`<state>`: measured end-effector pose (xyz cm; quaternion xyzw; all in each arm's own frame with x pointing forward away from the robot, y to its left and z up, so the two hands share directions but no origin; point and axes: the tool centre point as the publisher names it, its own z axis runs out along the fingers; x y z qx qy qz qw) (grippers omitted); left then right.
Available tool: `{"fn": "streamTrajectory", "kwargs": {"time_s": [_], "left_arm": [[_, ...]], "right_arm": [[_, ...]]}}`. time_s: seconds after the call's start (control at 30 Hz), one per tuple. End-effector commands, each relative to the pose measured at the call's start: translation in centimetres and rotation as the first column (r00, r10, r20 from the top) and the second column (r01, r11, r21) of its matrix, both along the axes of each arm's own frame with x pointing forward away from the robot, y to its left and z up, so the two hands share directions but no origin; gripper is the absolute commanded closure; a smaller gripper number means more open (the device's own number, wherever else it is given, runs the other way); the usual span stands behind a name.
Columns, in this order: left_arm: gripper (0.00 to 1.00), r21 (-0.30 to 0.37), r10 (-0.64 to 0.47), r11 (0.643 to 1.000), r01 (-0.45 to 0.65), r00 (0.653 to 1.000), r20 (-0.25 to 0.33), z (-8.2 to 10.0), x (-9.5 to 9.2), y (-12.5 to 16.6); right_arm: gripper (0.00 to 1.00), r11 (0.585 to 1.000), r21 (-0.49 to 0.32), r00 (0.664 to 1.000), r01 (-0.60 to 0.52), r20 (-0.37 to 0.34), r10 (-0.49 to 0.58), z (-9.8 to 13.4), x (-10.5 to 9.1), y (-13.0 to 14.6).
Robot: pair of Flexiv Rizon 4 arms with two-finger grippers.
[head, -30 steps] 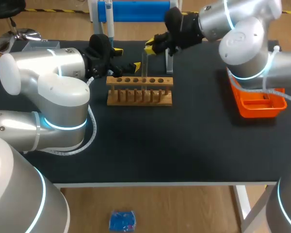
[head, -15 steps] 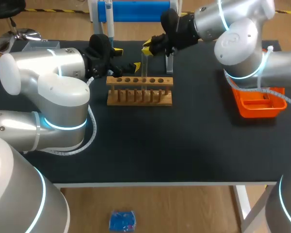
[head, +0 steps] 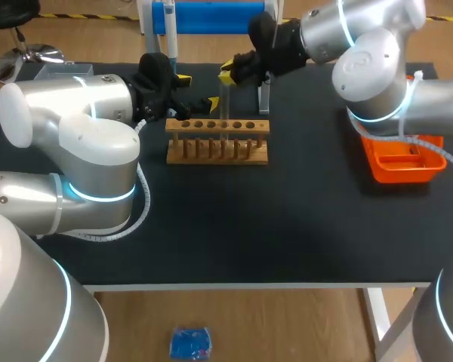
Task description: Invert the test tube, pick up the pipette, mount the tip to pipette, aspirate from beaker and dispense into the tube, eject the tip, return the pipette, and cap with the stopper.
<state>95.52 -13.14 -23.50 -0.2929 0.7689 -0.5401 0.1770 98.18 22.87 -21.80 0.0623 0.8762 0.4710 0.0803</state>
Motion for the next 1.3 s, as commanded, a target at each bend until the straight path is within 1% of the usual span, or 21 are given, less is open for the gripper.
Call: {"fn": "streamTrajectory", "kwargs": {"time_s": [0.03, 0.2, 0.73, 0.93, 1.3], "left_arm": [[0.0, -0.004, 0.001, 1.0, -0.001, 1.0, 0.003, -0.1, 0.1, -0.1], [0.0, -0.004, 0.001, 1.0, -0.001, 1.0, 0.003, -0.1, 0.1, -0.1], [0.0, -0.004, 0.001, 1.0, -0.001, 1.0, 0.003, -0.1, 0.1, -0.1], [0.0, -0.004, 0.001, 1.0, -0.001, 1.0, 0.003, -0.1, 0.1, -0.1], [0.0, -0.004, 0.001, 1.0, -0.001, 1.0, 0.003, -0.1, 0.1, -0.1]], "right_arm": [[1.0, 1.0, -0.002, 1.0, -0.004, 0.001, 0.004, 0.4, -0.1, 0.0], [1.0, 1.0, -0.001, 1.0, -0.006, 0.001, 0.006, 0.4, 0.0, 0.1], [1.0, 1.0, -0.012, 1.0, -0.013, -0.02, 0.012, -0.8, 0.1, 0.4], [1.0, 1.0, -0.001, 1.0, -0.008, -0.027, 0.008, -0.8, 0.3, 0.4], [1.0, 1.0, 0.022, 0.999, 0.007, -0.049, -0.006, -1.4, 0.7, 0.3]]}}
